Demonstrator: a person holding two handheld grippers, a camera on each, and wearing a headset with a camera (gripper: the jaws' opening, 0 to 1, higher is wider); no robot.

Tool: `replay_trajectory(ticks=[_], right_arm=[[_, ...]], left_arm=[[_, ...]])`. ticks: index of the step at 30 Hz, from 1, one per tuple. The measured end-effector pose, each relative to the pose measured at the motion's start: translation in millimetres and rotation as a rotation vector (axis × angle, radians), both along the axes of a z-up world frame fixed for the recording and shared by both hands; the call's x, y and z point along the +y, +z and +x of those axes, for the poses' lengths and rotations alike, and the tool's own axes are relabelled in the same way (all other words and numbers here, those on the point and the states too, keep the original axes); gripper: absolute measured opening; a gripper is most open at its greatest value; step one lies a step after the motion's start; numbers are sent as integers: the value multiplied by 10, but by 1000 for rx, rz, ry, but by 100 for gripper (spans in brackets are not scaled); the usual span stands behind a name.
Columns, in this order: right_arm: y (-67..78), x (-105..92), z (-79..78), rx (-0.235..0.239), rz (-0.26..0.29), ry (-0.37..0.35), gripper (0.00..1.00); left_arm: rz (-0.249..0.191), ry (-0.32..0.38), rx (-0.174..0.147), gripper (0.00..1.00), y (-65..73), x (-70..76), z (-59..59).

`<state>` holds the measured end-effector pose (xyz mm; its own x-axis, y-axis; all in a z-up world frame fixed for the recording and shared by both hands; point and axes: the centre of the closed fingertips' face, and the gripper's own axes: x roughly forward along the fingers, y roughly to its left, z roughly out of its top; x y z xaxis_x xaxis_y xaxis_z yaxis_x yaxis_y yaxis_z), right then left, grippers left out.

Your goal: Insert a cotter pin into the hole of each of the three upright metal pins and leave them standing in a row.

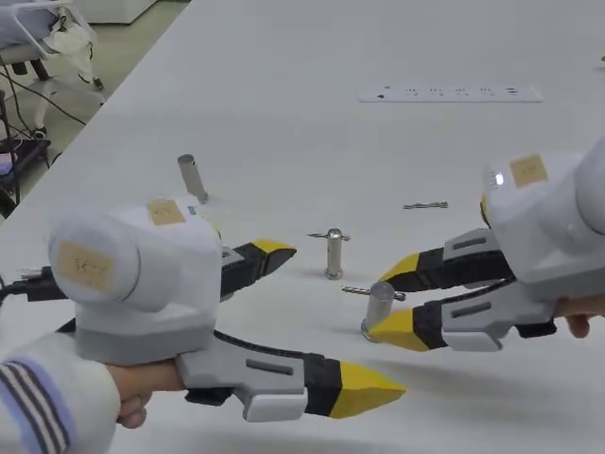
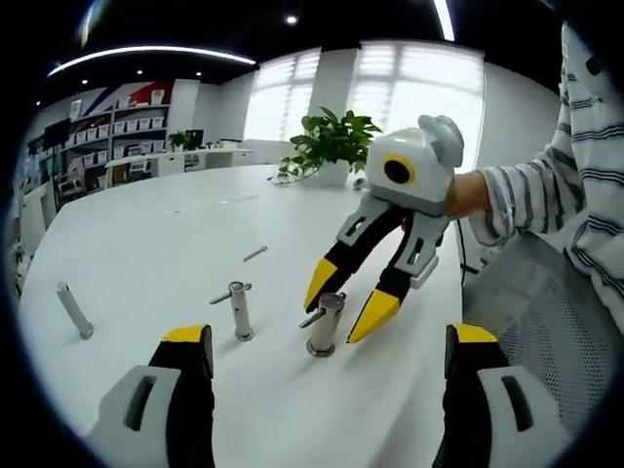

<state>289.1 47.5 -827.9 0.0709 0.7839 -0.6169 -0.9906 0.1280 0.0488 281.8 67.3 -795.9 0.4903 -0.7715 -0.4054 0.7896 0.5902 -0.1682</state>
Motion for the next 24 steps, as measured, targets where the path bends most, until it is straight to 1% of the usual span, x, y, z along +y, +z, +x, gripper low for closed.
replay_trajectory(ticks=[2,8,11,12,14,18,20,21,23,24], right_arm=[[-13,8,-6,5,-1,2,29],[-55,35,7,13,-3,3,27],[-71,48,4,12,-5,10,26],[-78,53,2,10,-6,14,26],[-89,57,8,9,-7,11,21],[-97,62,39,9,6,-2,17],[-97,62,40,14,13,0,16],[-95,64,39,2,15,8,16],[-95,62,39,4,18,3,16],[-95,58,42,12,21,0,16]], left_arm=[[14,9,-1,99,-4,40,8],[23,25,-10,99,32,106,8],[32,25,-7,99,23,131,0],[34,24,-4,99,20,134,-6],[38,14,6,99,14,135,-33],[47,2,4,99,30,130,-61],[46,-2,5,99,40,128,-70],[46,-1,5,99,43,131,-69],[56,-6,-1,99,47,136,-77],[68,-14,-7,99,41,139,-85]])
